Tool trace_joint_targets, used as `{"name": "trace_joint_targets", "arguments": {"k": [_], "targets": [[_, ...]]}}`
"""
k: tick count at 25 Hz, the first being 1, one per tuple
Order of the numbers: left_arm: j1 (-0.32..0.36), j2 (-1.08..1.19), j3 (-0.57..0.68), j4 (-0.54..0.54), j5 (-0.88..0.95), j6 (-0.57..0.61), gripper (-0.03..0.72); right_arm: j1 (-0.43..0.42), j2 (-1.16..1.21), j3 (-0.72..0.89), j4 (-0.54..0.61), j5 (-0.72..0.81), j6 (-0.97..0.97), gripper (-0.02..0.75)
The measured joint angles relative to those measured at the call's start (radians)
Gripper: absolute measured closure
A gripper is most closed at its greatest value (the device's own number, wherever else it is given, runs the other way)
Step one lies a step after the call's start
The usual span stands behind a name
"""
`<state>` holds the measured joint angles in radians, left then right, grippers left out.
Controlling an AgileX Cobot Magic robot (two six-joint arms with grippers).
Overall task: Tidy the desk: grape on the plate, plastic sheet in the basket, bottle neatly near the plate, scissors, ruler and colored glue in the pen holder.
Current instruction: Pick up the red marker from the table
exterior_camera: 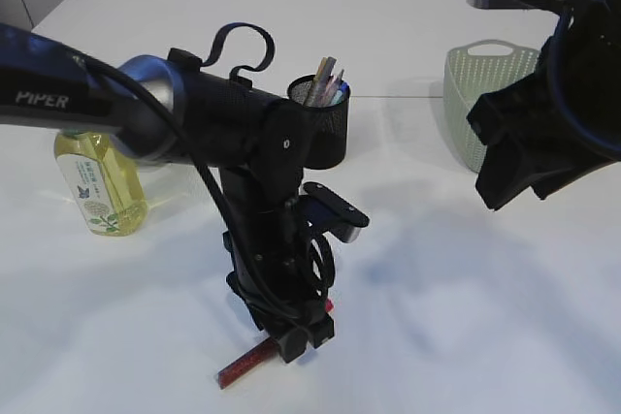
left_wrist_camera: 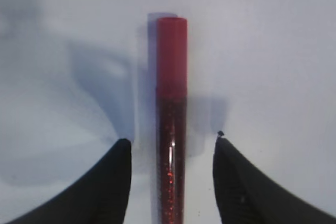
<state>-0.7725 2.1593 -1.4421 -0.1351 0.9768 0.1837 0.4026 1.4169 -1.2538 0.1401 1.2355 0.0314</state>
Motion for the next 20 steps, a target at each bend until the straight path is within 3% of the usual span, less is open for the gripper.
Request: {"name": "trace_joint_targets", "arguments": {"k": [6,20], "targets": [[-0.032,0.005,-0.006,0.0,-0.009,0.004,0.319,0.0,0.0,0.0,-0.002,0.0,0.0,0.352],[-0.032,0.005,-0.011,0.006,-0.015,0.004,0.378,0.0,0.0,0.0,-0.002,0.0,0.0,0.352]]}}
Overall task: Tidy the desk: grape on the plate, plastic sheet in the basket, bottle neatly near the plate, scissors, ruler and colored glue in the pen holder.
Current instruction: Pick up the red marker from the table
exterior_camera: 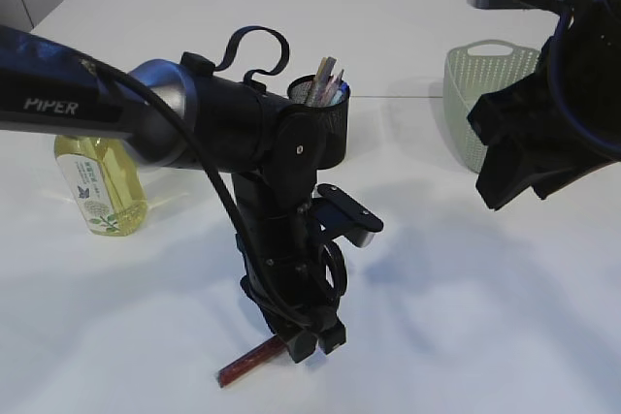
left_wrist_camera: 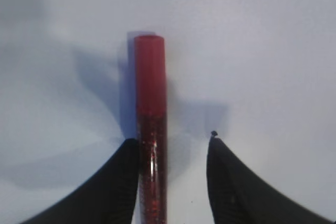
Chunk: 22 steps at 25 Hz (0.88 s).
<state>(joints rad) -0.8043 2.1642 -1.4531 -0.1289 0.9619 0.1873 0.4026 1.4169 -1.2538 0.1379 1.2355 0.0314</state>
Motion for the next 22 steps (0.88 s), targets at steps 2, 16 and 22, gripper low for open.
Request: {"name": "trace_joint_targets", "arguments": {"k": [2,16,22], "targets": [[0.0,0.0,0.0,0.0,0.0,0.0,0.378,0.0,0.0,0.0,0.0,0.0,0.0,0.352],[0.0,0.012,0.0,0.031,0.044,0.0,0.379,0.0,0.0,0.0,0.0,0.0,0.0,0.352],[0.0,0.02,0.0,0.035,0.044,0.0,0.423,0.0,0.0,0.0,0.0,0.0,0.0,0.352]]}}
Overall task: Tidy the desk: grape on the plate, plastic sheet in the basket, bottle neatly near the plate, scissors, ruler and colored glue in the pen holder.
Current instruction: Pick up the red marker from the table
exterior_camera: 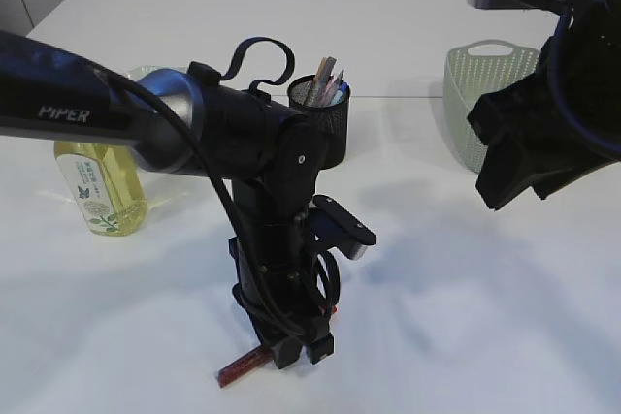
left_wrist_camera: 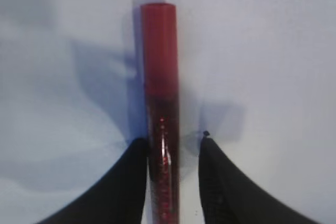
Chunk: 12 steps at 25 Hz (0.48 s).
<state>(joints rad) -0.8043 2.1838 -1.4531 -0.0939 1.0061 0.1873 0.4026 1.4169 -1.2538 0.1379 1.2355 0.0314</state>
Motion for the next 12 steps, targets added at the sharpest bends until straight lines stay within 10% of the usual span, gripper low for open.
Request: {"name": "trace_joint_targets", "arguments": {"k": [12], "targets": [[0.0,0.016,-0.008,0.011,-0.006,0.001,0.498,0.0,0.0,0.0,0.0,0.0,0.0,0.352]]}}
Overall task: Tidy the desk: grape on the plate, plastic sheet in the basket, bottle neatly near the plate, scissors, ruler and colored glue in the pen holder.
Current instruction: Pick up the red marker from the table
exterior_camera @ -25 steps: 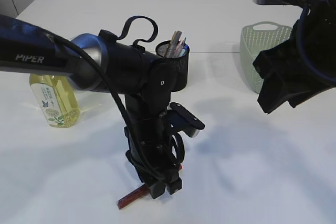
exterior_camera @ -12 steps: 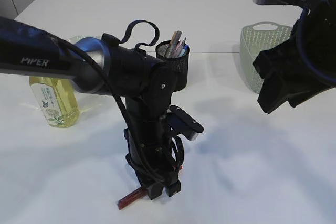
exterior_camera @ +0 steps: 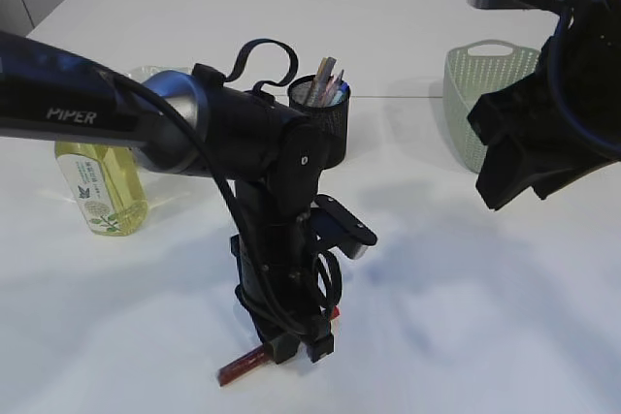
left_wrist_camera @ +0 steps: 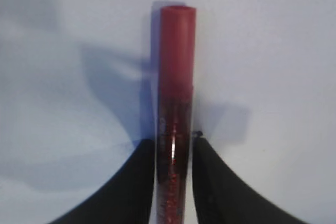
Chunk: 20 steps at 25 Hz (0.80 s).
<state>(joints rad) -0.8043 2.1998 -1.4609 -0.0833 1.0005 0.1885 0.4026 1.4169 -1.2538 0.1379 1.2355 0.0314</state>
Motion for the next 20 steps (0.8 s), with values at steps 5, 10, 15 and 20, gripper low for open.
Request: {"name": "trace_joint_targets", "arguments": {"k": [5,10,15,20], "targets": [[0.0,0.003,-0.005,0.002,0.005,0.0,0.542,0.0,0.0,0.0,0.0,0.0,0.0,0.352],[0.0,0.003,-0.008,0.002,0.006,0.0,0.65,0.0,0.0,0.0,0.0,0.0,0.0,0.352],[0.006,0.001,-0.005,-0.004,-0.007,0.001,0.654,0.0,0.0,0.0,0.0,0.0,0.0,0.352],[0.028,-0.069,0.108,-0.053,-0.18,0.001,0.656,0.0,0.0,0.0,0.0,0.0,0.0,0.352]]}}
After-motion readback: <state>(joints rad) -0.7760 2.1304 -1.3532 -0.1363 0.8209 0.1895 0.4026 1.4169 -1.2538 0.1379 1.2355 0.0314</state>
